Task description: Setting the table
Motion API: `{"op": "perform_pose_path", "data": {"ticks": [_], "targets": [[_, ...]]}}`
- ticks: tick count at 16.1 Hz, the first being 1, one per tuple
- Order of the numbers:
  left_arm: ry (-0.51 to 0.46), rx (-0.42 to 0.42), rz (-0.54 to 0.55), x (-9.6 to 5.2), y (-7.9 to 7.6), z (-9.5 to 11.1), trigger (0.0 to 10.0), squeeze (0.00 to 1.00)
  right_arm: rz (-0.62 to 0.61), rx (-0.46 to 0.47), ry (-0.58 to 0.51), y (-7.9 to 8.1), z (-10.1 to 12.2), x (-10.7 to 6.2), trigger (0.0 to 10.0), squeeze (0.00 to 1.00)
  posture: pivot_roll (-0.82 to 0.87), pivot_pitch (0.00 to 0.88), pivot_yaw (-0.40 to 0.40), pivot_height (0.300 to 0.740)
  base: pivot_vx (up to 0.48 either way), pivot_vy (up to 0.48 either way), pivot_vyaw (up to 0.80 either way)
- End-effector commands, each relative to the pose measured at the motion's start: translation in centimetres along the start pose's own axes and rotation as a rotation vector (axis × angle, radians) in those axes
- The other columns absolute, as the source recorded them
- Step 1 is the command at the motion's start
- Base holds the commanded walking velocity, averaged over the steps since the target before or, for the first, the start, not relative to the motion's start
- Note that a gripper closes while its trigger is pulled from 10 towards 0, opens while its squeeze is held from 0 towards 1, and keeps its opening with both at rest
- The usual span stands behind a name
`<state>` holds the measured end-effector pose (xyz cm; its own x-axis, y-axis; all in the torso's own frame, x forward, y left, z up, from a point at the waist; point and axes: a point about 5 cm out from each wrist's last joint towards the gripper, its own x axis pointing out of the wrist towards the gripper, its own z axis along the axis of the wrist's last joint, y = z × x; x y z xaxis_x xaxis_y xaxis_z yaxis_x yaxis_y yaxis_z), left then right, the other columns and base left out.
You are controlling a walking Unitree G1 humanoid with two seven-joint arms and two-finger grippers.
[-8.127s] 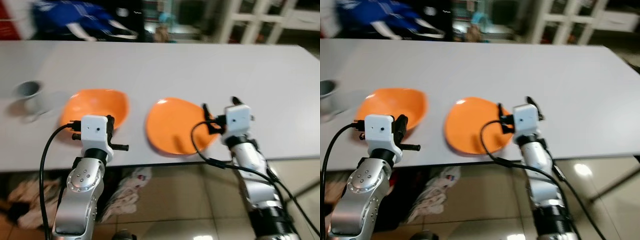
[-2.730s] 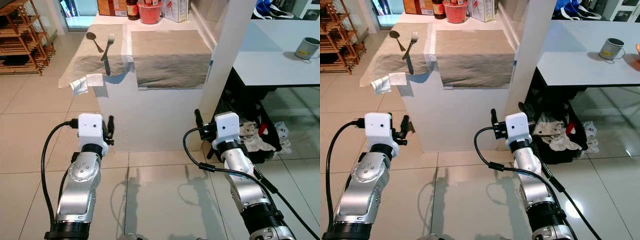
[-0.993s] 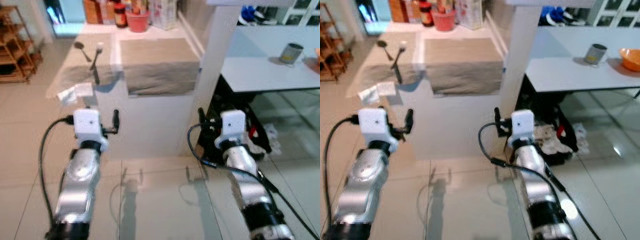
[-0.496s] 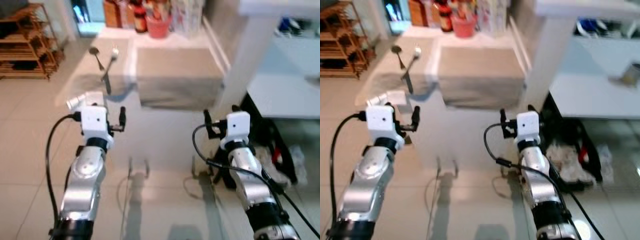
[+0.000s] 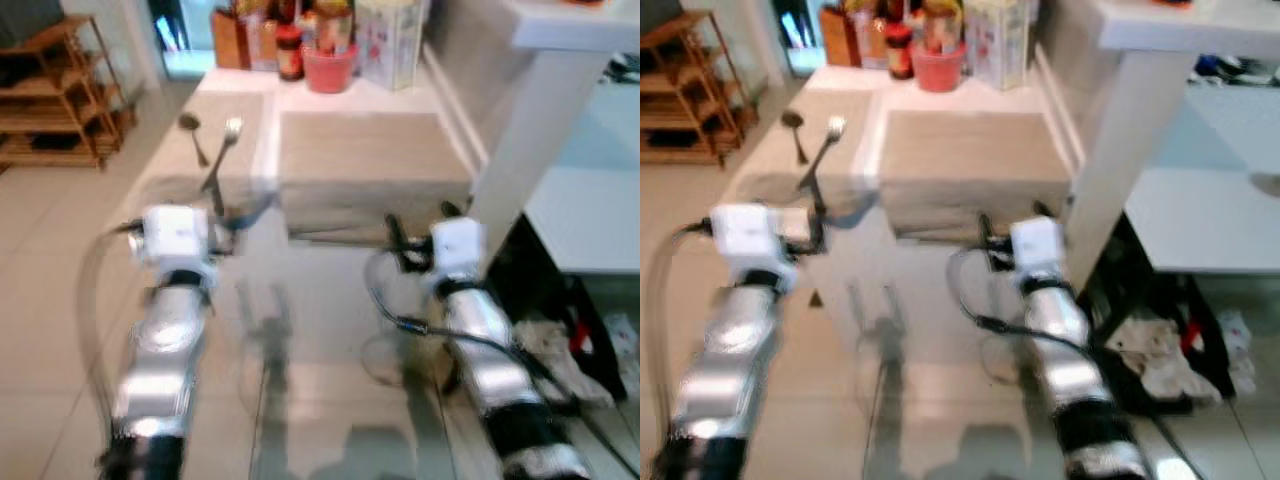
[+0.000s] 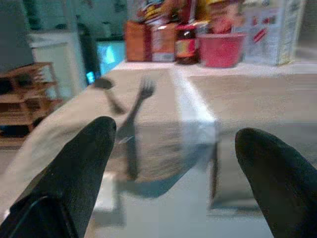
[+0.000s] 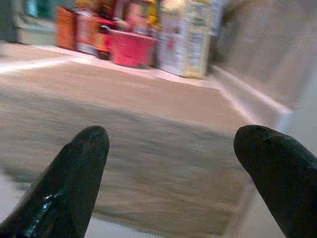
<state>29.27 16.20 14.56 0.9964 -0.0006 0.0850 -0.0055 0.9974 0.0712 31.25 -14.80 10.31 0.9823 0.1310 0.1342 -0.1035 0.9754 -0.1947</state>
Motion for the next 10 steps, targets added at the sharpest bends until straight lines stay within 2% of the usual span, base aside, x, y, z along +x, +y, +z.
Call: {"op": "perform_pose_path", "data": {"ticks": [1, 7, 10], "targets": [[-0.023, 0.022, 0.026, 0.1, 1.0, 0.8, 10.0, 0.00, 0.021, 0.008, -0.033, 0.8, 0.8, 0.5, 10.0, 0.00, 0.03, 0.000, 0.003, 0.740, 0.435, 0.000, 0.00], [-0.028, 0.027, 0.029, 0.2, 1.0, 0.8, 10.0, 0.00, 0.040, -0.030, -0.129, 1.0, 2.5, 0.6, 10.0, 0.00, 0.03, 0.000, 0.005, 0.740, 0.434, 0.000, 0.00], [-0.034, 0.035, 0.034, 0.4, 1.1, 1.0, 10.0, 0.00, 0.045, -0.033, -0.130, 1.1, 2.5, 0.6, 10.0, 0.00, 0.03, 0.000, 0.005, 0.740, 0.436, 0.000, 0.00]]}}
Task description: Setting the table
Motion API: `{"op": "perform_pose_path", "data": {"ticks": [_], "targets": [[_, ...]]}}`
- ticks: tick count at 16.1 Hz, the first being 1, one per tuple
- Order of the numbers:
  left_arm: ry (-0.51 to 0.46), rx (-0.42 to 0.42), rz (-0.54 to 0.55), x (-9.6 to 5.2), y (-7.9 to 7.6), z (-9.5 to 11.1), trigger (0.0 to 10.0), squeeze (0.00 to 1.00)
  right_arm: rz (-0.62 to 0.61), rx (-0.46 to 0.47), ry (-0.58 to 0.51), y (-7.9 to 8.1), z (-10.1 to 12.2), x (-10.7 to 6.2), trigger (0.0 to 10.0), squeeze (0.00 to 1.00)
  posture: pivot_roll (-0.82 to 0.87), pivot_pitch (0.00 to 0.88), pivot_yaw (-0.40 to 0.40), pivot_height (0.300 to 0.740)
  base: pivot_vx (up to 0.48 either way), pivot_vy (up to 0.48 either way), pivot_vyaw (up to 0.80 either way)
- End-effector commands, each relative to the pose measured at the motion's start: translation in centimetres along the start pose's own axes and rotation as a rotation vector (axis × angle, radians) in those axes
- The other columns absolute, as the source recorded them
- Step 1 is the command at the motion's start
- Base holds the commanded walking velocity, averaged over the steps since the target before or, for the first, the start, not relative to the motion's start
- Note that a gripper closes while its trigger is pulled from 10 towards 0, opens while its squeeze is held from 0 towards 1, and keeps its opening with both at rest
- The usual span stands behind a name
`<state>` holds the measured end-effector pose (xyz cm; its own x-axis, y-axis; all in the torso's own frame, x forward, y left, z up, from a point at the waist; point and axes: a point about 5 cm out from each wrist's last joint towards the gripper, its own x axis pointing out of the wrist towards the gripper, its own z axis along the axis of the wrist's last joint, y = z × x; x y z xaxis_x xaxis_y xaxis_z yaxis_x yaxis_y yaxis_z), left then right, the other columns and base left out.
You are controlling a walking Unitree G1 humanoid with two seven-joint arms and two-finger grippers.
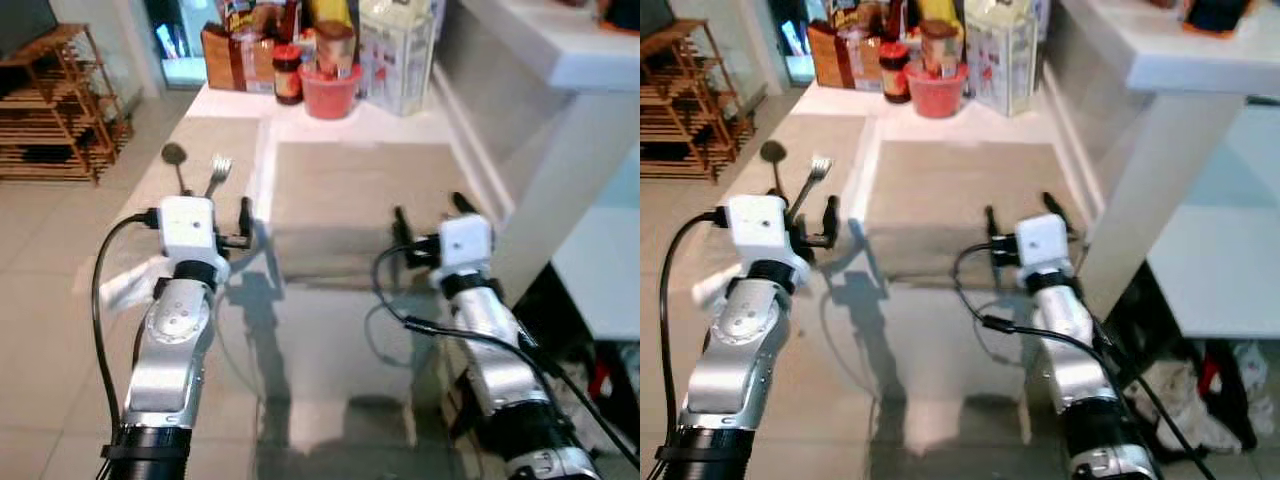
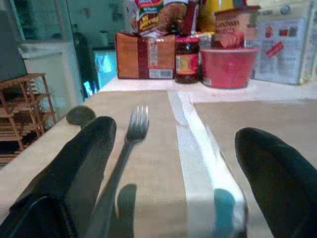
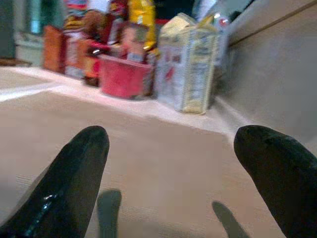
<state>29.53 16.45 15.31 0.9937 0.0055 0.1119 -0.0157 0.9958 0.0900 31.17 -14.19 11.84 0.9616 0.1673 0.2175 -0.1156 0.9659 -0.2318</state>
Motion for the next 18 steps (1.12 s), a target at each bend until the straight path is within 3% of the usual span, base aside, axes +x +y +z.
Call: {"op": "perform_pose_path", "data": {"ticks": [1, 5, 7, 10, 14, 17, 18], "targets": [[-0.022, 0.032, 0.035, 0.2, 1.0, 0.5, 10.0, 0.00, 0.025, 0.003, -0.032, 0.8, 0.7, 0.4, 10.0, 0.00, 0.03, 0.000, 0.005, 0.740, 0.458, 0.000, 0.00], [-0.014, 0.105, 0.003, 2.0, 1.6, 2.6, 10.0, 0.00, 0.019, 0.005, -0.025, 0.8, 0.5, 0.0, 10.0, 0.00, 0.03, 0.000, 0.011, 0.740, 0.000, 0.000, 0.00], [-0.009, 0.088, -0.110, 4.3, 1.0, 4.5, 10.0, 0.00, 0.016, 0.011, -0.022, 0.9, 0.5, -0.1, 10.0, 0.00, 0.03, 0.000, 0.015, 0.740, 0.000, 0.000, 0.00], [0.043, 0.078, -0.146, 7.1, 1.1, 5.3, 10.0, 0.00, 0.017, 0.012, -0.026, 1.1, 0.5, -0.2, 10.0, 0.00, 0.02, 0.000, 0.028, 0.740, 0.000, 0.000, 0.00], [0.152, 0.041, -0.139, 9.2, 1.3, 4.6, 10.0, 0.00, -0.002, 0.006, -0.078, 0.6, 2.3, 0.0, 10.0, 0.00, 0.00, 0.000, 0.035, 0.740, 0.000, 0.000, 0.00], [0.194, -0.036, -0.179, 10.1, 0.5, 4.1, 10.0, 0.00, -0.018, -0.009, -0.108, -0.3, 3.3, 0.1, 10.0, 0.00, -0.01, 0.000, 0.036, 0.740, 0.000, 0.000, 0.00], [0.214, -0.027, -0.177, 10.4, 0.2, 3.8, 10.0, 0.00, -0.022, -0.014, -0.104, -0.5, 3.2, 0.0, 10.0, 0.00, -0.01, 0.000, 0.035, 0.740, 0.000, 0.000, 0.00]]}}
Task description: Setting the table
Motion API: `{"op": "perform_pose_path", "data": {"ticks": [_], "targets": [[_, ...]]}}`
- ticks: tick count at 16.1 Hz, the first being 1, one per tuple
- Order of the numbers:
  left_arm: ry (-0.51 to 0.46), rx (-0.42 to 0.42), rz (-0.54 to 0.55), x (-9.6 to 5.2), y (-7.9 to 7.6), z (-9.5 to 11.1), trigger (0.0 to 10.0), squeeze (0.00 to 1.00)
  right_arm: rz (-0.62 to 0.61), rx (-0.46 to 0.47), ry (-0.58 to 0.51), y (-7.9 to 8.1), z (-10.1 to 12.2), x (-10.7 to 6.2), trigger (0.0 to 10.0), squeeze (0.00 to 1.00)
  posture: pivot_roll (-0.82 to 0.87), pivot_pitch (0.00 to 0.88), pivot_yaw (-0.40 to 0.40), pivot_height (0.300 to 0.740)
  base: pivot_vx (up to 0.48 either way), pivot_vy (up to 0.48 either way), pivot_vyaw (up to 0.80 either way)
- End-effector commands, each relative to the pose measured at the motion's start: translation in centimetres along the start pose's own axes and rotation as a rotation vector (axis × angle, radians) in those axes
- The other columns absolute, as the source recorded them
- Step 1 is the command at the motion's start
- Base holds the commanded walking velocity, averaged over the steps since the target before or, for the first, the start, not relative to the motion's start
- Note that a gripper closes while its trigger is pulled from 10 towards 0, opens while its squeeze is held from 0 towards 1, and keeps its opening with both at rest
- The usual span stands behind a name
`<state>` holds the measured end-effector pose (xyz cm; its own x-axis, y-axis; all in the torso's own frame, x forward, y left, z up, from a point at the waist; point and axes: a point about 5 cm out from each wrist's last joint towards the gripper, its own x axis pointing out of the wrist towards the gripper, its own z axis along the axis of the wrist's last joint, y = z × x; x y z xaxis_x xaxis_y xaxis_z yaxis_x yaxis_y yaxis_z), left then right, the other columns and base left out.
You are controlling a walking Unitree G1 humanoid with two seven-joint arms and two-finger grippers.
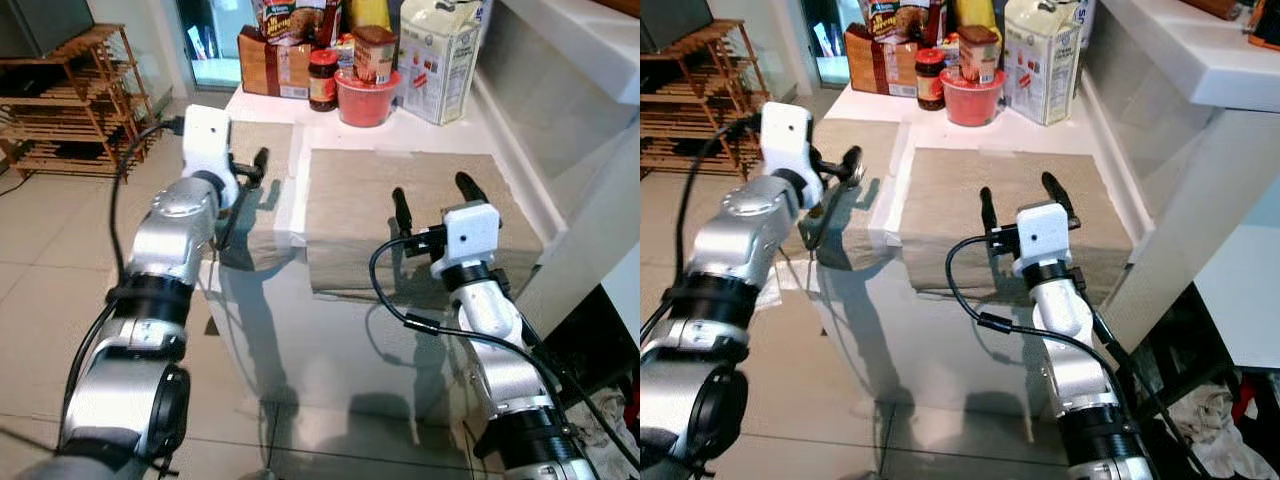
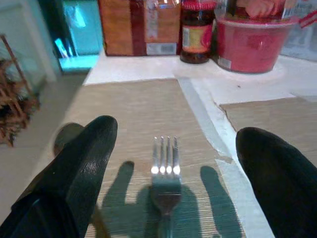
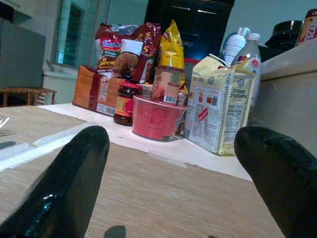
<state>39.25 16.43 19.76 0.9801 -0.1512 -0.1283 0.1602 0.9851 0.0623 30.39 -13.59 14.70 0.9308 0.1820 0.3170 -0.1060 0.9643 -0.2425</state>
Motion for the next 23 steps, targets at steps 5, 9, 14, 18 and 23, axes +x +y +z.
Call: {"op": "perform_pose_path", "data": {"ticks": [5, 9, 14, 18, 23], "targets": [[0.079, 0.031, -0.005, 1.0, -0.4, -1.3, 10.0, 0.00, -0.014, 0.001, 0.015, -0.2, 0.4, -0.2, 10.0, 0.00, -0.02, 0.000, 0.038, 0.740, 0.000, 0.000, 0.00], [0.075, 0.027, 0.040, 1.0, 0.5, -2.3, 10.0, 0.00, -0.016, -0.001, 0.026, -0.3, 0.3, -0.4, 10.0, 0.00, -0.02, 0.000, 0.035, 0.740, 0.000, 0.000, 0.00], [0.130, 0.044, 0.023, 1.1, 0.0, -3.6, 10.0, 0.00, -0.005, 0.001, 0.040, -0.1, 0.3, -0.5, 10.0, 0.00, -0.02, 0.000, 0.031, 0.740, 0.000, 0.000, 0.00], [0.144, 0.000, 0.024, 1.2, -0.1, -4.0, 10.0, 0.00, -0.003, 0.001, 0.050, 0.1, 0.2, -0.6, 10.0, 0.00, -0.02, 0.000, 0.032, 0.740, 0.000, 0.000, 0.00], [0.225, 0.003, -0.009, 1.3, -0.6, -4.6, 10.0, 0.00, 0.007, 0.002, 0.060, 0.2, 0.1, -0.6, 10.0, 0.00, -0.02, 0.000, 0.034, 0.740, 0.000, 0.000, 0.00]]}}
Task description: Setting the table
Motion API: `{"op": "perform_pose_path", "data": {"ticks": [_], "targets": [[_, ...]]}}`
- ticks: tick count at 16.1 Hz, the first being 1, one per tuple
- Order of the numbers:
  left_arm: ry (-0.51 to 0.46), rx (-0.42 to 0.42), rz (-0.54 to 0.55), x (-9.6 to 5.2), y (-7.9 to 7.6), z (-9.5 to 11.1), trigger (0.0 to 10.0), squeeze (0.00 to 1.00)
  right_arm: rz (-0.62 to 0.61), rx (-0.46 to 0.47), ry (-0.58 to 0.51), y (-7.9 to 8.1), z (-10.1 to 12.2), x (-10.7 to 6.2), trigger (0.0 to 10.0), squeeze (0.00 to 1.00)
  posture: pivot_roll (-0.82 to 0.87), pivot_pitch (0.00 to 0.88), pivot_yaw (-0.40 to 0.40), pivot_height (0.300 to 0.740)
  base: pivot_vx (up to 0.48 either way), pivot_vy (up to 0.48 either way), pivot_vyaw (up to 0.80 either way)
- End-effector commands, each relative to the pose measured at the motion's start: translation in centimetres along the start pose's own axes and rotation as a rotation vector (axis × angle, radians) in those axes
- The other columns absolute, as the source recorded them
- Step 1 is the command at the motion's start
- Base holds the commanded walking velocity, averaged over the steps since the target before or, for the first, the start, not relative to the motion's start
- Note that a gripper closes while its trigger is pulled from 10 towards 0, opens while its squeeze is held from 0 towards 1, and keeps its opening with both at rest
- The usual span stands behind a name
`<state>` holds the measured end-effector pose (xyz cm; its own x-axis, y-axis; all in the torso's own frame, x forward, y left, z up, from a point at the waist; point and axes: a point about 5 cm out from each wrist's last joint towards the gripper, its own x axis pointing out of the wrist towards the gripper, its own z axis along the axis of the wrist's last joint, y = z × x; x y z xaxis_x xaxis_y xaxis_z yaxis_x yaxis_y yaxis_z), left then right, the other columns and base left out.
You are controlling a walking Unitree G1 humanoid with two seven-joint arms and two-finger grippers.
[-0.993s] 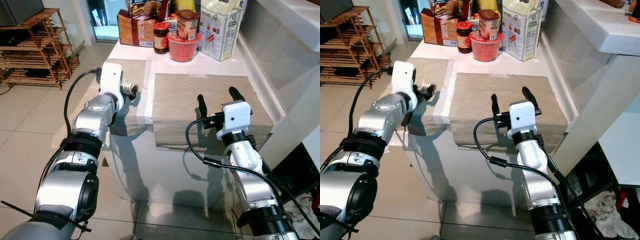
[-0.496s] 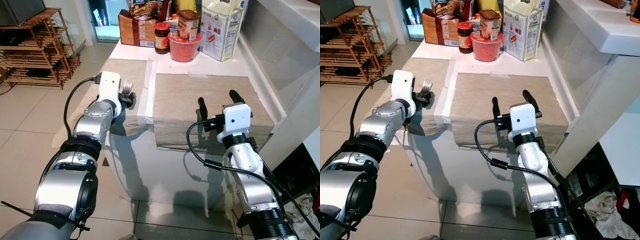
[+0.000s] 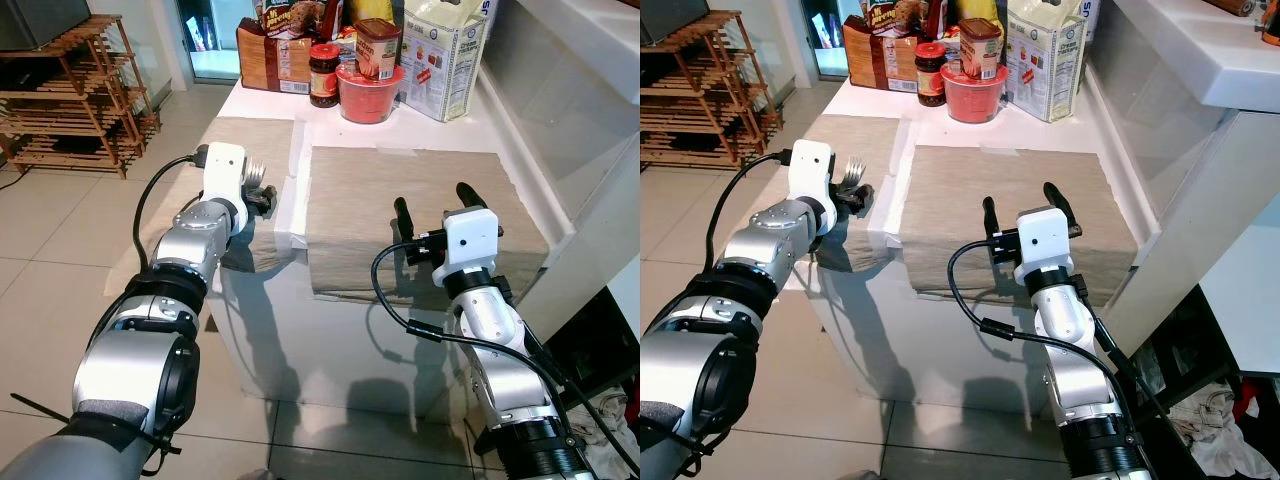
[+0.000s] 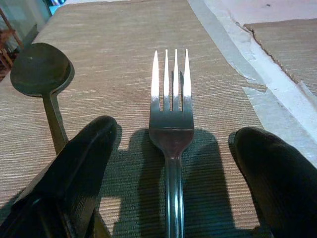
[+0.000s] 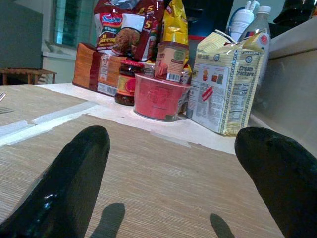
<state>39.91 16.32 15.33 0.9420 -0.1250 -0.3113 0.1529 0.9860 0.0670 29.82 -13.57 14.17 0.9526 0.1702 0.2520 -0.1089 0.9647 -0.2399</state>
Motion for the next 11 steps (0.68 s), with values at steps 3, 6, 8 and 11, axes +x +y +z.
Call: {"op": "perform_pose_path", "data": {"ticks": [3, 6, 8, 11], "targets": [[0.041, 0.053, -0.021, 0.0, 0.1, 1.1, 10.0, 0.00, 0.005, -0.001, -0.007, 0.2, 0.3, 0.0, 10.0, 0.00, -0.01, 0.000, 0.041, 0.740, 0.000, 0.000, 0.00], [0.059, 0.095, -0.033, -0.3, 0.7, 2.7, 10.0, 0.00, 0.006, 0.002, -0.004, 0.3, 0.2, -0.1, 10.0, 0.00, -0.01, 0.000, 0.047, 0.740, 0.000, 0.000, 0.00], [0.124, 0.088, -0.062, -0.5, 0.7, 2.5, 10.0, 0.00, 0.006, 0.003, -0.001, 0.3, 0.1, -0.1, 10.0, 0.00, 0.00, 0.000, 0.048, 0.740, 0.000, 0.000, 0.00], [0.224, -0.040, -0.059, -0.6, 0.9, 2.0, 10.0, 0.00, 0.016, 0.005, 0.005, 0.5, 0.0, -0.1, 10.0, 0.00, 0.00, 0.000, 0.045, 0.740, 0.000, 0.000, 0.00]]}}
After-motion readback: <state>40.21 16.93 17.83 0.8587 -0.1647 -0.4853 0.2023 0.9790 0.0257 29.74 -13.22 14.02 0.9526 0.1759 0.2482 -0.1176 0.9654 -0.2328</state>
